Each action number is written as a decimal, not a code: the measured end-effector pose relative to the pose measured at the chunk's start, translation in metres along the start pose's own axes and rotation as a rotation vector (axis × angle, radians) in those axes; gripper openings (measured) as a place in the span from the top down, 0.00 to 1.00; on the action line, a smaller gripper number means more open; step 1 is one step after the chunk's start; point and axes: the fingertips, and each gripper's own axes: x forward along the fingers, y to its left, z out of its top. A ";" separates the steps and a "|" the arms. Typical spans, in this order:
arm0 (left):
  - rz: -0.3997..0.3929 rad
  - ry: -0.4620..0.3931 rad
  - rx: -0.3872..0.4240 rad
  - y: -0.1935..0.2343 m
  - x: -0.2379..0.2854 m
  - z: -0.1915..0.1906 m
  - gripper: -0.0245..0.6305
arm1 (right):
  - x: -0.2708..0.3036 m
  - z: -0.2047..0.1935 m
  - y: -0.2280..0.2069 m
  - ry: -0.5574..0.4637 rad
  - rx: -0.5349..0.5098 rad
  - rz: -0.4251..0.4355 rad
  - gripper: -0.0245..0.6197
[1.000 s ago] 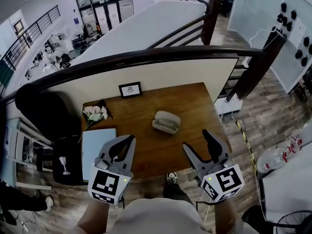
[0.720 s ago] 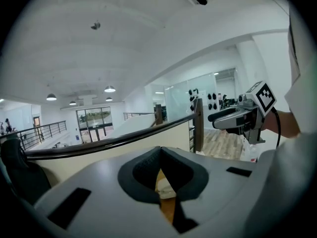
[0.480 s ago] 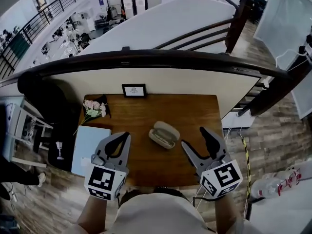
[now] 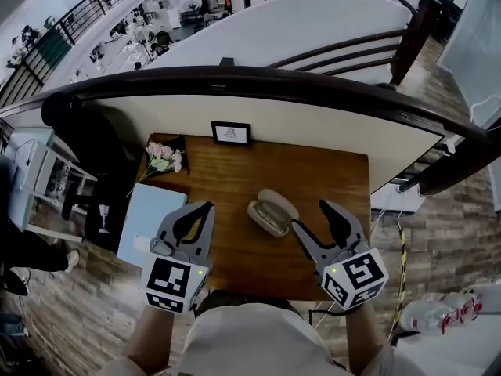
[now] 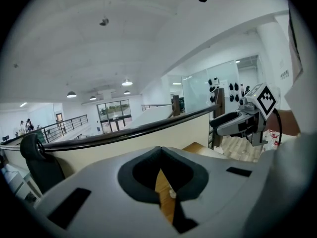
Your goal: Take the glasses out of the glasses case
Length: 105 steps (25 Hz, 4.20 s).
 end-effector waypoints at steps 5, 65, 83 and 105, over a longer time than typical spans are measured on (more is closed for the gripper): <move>0.004 0.026 -0.001 0.007 0.005 -0.009 0.96 | 0.012 -0.019 -0.006 0.050 0.028 0.010 0.54; -0.404 0.582 -0.146 -0.054 0.159 -0.296 0.96 | 0.194 -0.305 0.011 0.875 -0.160 0.109 0.90; -0.269 0.173 -0.041 0.027 0.105 -0.076 0.96 | 0.127 -0.039 0.024 0.314 -0.214 -0.074 0.90; -0.149 -0.314 0.104 0.061 -0.022 0.105 0.96 | -0.018 0.159 0.056 -0.243 -0.237 -0.231 0.89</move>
